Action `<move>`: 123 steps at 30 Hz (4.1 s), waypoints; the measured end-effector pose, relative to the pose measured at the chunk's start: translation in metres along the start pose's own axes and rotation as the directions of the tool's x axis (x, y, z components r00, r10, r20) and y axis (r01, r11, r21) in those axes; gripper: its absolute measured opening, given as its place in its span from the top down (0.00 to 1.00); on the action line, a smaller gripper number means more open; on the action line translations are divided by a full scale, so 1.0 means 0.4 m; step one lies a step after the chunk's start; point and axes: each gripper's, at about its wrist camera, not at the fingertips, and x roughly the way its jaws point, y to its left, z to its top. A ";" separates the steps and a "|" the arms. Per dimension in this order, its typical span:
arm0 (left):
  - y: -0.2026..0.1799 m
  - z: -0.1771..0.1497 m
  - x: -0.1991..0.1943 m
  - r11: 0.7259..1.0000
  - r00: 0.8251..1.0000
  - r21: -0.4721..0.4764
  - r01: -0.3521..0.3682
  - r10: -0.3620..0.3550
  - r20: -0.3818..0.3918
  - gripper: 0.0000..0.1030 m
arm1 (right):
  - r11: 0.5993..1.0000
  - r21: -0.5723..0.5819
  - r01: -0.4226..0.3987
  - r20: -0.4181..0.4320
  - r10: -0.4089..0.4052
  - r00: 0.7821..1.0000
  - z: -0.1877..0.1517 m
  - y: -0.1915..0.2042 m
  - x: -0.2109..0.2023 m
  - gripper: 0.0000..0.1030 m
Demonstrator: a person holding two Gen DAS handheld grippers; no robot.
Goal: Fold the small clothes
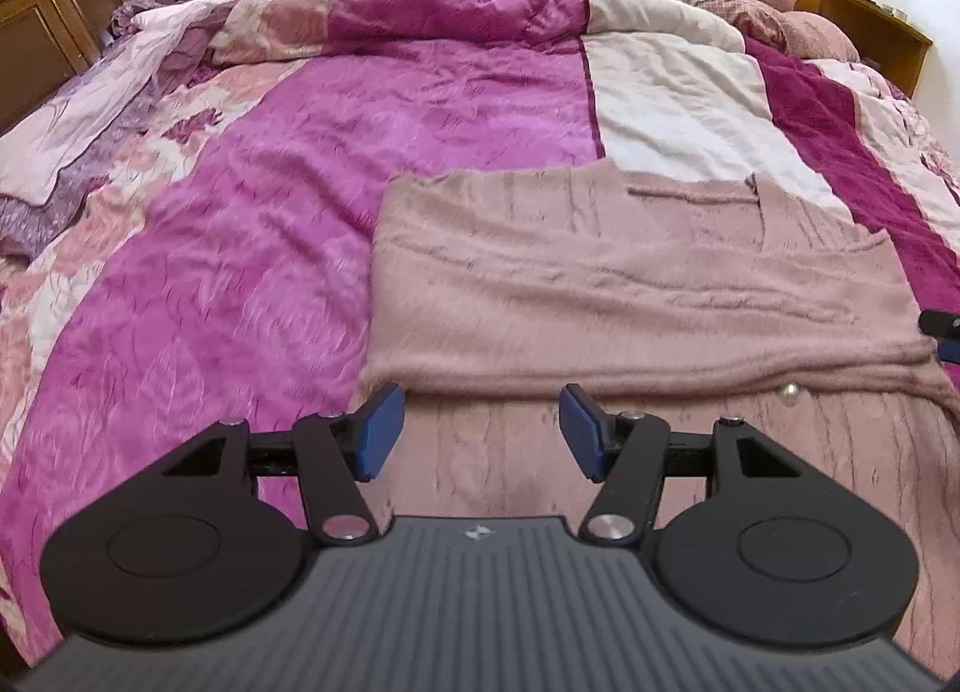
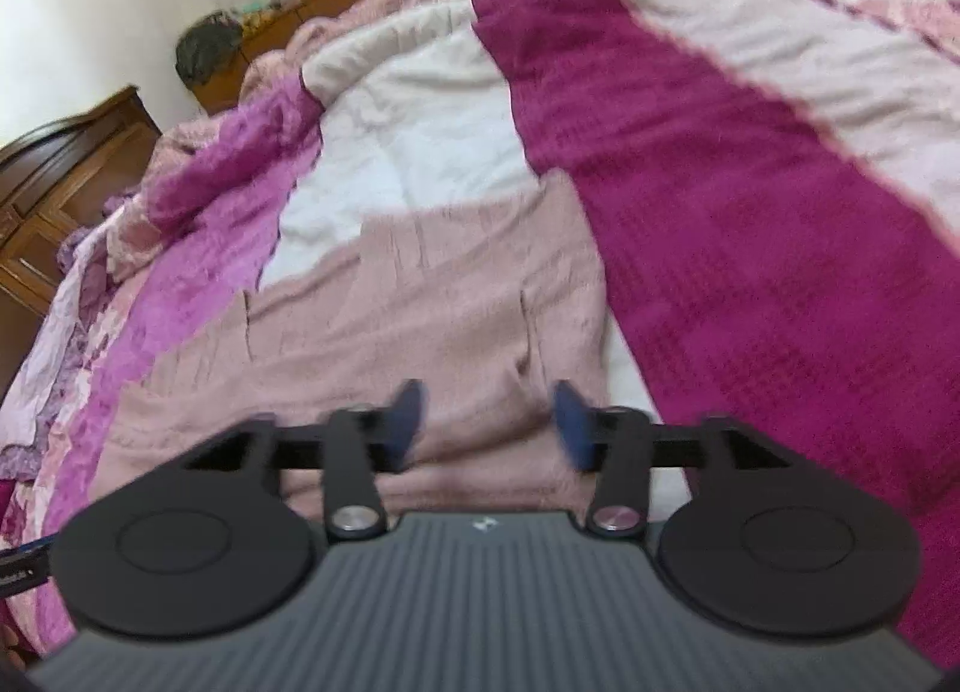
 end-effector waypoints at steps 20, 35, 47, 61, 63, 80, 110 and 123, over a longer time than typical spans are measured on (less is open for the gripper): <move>-0.005 0.091 0.142 0.996 0.995 -0.061 0.061 -0.056 0.080 0.37 | 0.976 -0.208 0.060 0.104 -0.039 0.994 0.047 0.079 0.064 0.89; -0.006 0.101 0.322 0.998 0.992 -0.056 -0.008 0.015 0.128 0.15 | 0.971 -0.179 0.155 0.023 -0.154 0.988 0.036 0.021 0.201 0.87; 0.012 0.126 0.248 0.996 0.997 -0.077 0.043 -0.038 0.072 0.14 | 0.997 -0.060 0.042 -0.027 -0.044 0.999 0.063 -0.003 0.102 0.67; 0.031 0.064 -0.030 0.999 0.994 0.015 0.034 -0.035 0.103 0.14 | 0.977 -0.191 -0.094 0.036 0.103 0.994 0.055 0.100 -0.142 0.42; 0.030 0.051 -0.066 0.999 0.994 0.035 0.036 -0.039 0.098 0.14 | 0.971 -0.209 -0.119 0.018 0.125 0.992 0.036 0.119 -0.167 0.42; -0.011 -0.097 -0.267 0.972 0.994 0.223 0.071 -0.087 0.064 0.14 | 0.906 -0.384 -0.176 -0.160 0.123 0.979 -0.151 0.198 -0.305 0.42; -0.020 -0.434 -0.298 0.860 0.980 0.489 0.148 -0.060 -0.191 0.12 | 0.577 -0.775 -0.256 -0.388 -0.116 0.914 -0.459 0.226 -0.358 0.44; -0.051 -0.436 -0.295 0.804 0.978 0.566 0.181 -0.089 -0.186 0.10 | 0.520 -0.824 -0.223 -0.346 -0.151 0.926 -0.461 0.231 -0.352 0.44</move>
